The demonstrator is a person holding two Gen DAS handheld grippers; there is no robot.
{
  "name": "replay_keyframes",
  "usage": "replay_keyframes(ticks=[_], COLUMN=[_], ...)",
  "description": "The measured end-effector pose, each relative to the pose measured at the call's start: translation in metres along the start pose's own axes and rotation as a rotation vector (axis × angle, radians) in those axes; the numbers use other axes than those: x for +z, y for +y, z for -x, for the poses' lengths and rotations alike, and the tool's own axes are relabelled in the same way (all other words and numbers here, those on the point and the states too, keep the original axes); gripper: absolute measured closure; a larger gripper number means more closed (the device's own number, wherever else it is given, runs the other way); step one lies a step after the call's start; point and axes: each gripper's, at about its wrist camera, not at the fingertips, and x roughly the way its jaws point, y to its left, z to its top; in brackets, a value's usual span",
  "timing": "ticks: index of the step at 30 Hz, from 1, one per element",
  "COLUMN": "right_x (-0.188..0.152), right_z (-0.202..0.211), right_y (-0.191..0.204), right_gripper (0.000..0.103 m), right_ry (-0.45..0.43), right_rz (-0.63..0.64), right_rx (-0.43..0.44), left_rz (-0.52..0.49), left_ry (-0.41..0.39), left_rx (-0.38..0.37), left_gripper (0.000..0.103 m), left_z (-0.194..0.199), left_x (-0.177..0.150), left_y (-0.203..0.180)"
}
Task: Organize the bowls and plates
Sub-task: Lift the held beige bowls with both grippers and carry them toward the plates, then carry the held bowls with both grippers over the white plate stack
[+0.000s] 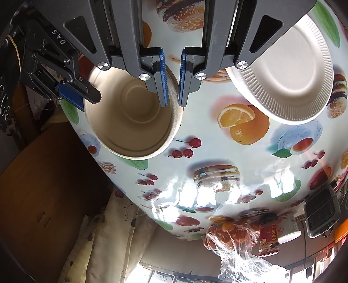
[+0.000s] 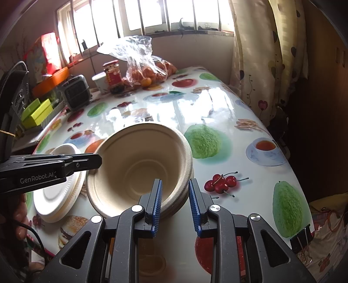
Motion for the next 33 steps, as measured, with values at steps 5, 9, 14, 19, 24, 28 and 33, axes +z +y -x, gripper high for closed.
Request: replay_keyframes(ticks=[5,9,14,19,24,28,33], right_x=[-0.0006,-0.0008,-0.0009,-0.0007,-0.0007,-0.0008,-0.0012], right_z=[-0.0019,-0.0020,-0.0023,-0.0025,-0.0026,-0.0048,-0.0052], right_y=[-0.0007,-0.0009,-0.0009,-0.0012,-0.0011,-0.0016,-0.0011], right_gripper=[0.079,0.079,0.079,0.079,0.075,0.073,0.072], right_ry=[0.005,0.005,0.006,0.007,0.010,0.014,0.013], right_rz=[-0.002,-0.001,-0.001,-0.001,-0.004,-0.005,-0.006], right_rx=[0.001,0.001,0.000,0.000,0.003,0.003,0.000], left_rz=[0.000,-0.001,0.001,0.001,-0.001,-0.001,-0.003], left_ry=[0.002,0.000,-0.001,-0.001,0.001,0.003,0.002], left_rx=[0.002,0.001,0.002,0.001,0.001,0.002,0.000], left_gripper=[0.092,0.092,0.092,0.092,0.092,0.092,0.092], left_z=[-0.0002,0.0004,0.0011,0.0014,0.0015,0.0012,0.0004], left_x=[-0.0002,-0.0004,-0.0005,-0.0006,-0.0004,-0.0004,0.0001], left_y=[-0.0005,-0.0016,-0.0014,-0.0020,-0.0007,-0.0005,-0.0007])
